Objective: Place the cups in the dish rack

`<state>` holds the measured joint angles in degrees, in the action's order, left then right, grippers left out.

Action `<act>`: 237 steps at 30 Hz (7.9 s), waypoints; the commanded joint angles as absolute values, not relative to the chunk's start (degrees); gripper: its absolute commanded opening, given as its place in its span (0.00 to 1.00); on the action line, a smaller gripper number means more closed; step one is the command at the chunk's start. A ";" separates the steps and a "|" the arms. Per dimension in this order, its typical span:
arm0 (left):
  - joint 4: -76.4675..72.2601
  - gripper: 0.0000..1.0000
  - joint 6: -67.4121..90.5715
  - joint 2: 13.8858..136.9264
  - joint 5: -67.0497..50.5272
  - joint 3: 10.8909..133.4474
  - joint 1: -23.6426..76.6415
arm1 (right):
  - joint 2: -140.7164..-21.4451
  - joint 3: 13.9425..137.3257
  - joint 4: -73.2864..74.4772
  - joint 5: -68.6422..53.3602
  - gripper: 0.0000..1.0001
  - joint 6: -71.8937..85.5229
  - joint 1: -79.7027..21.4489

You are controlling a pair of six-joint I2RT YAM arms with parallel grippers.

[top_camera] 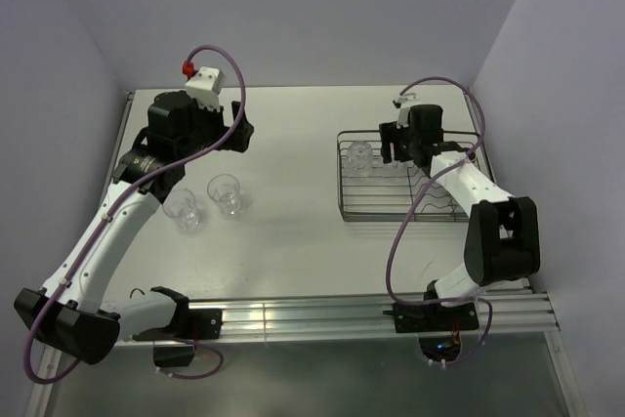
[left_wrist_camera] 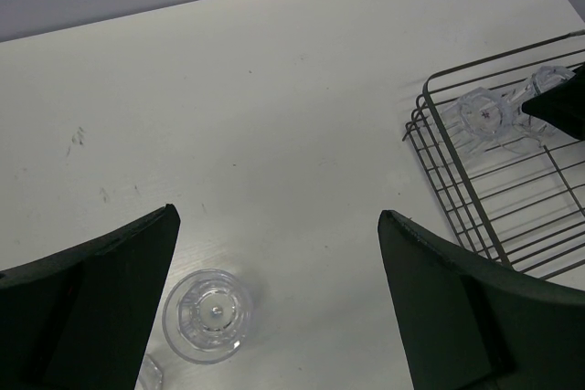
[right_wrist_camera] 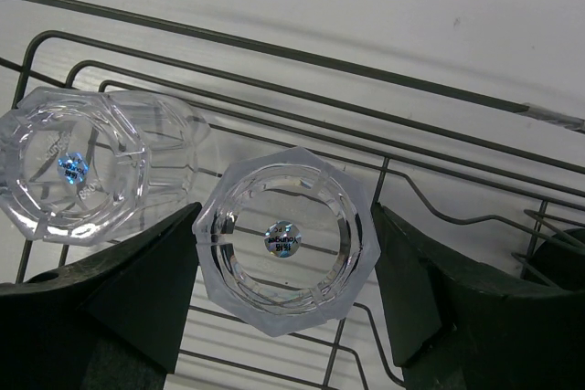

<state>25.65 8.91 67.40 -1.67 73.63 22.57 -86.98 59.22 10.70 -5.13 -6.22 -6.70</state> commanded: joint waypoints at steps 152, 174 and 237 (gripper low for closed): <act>-31.25 0.00 50.16 53.26 -38.23 55.73 7.29 | -80.68 69.16 -34.98 -36.47 1.00 65.83 -21.42; -40.61 0.00 58.71 54.14 -38.41 53.09 7.29 | -91.23 79.72 -42.01 -39.11 1.00 67.41 -33.22; -6.62 0.99 39.76 49.65 -49.47 58.52 -2.35 | -84.39 75.41 -19.29 -45.69 0.26 50.04 -21.72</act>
